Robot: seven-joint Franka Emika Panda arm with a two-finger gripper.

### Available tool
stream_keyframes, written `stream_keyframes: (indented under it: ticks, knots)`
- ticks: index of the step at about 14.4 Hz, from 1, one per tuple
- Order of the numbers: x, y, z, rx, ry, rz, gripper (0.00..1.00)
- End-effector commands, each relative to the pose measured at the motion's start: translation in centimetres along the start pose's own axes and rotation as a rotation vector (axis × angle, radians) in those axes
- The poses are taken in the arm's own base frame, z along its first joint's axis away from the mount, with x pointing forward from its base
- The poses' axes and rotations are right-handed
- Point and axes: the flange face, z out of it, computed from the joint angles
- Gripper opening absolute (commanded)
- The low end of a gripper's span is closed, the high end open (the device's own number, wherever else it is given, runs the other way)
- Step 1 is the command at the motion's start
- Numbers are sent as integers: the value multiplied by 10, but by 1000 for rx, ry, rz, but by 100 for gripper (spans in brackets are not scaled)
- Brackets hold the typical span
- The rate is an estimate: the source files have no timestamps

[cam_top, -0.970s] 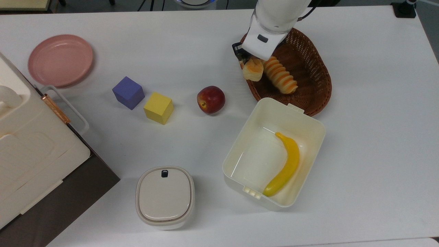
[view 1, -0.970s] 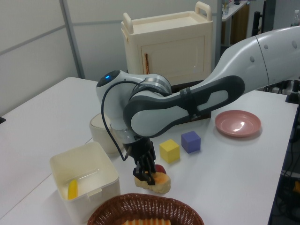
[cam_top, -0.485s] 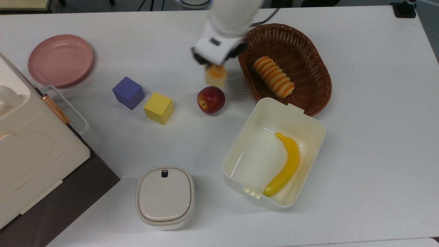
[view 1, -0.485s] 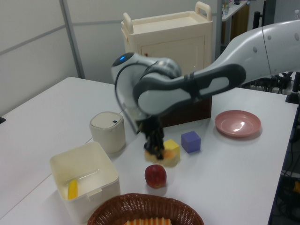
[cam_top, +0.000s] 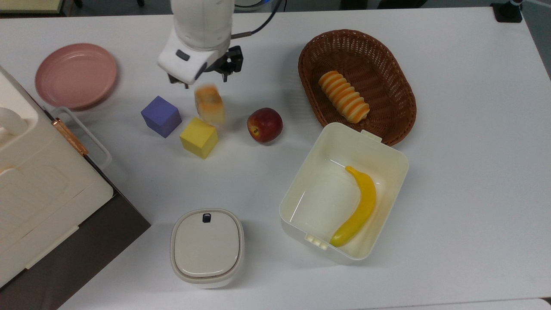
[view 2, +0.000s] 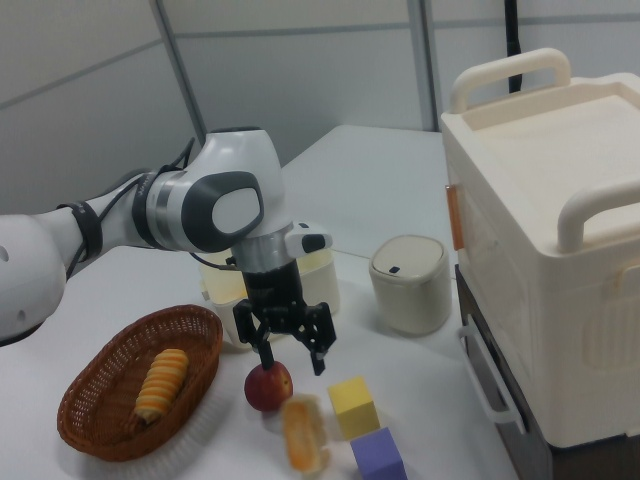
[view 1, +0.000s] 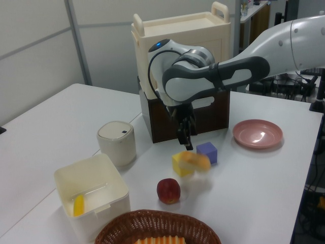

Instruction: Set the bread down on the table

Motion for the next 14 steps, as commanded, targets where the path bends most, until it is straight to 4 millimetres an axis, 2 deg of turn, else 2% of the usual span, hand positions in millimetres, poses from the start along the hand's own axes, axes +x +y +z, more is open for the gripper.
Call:
stream_keyframes:
  ticks: [1,3,6,7,9,12,14]
  knots:
    - [-20,25,-28,-33,53,40,100]
    - [-30,33,-53,-51,89,86,100]
    - [-45,31,-82,-62,141,134,100]
    - [-49,27,-90,-24,166,145,100]
    - [-68,35,-110,75,227,211,100]
    - [-74,32,-119,101,247,227,100]
    - [-81,17,-133,96,250,276,100]
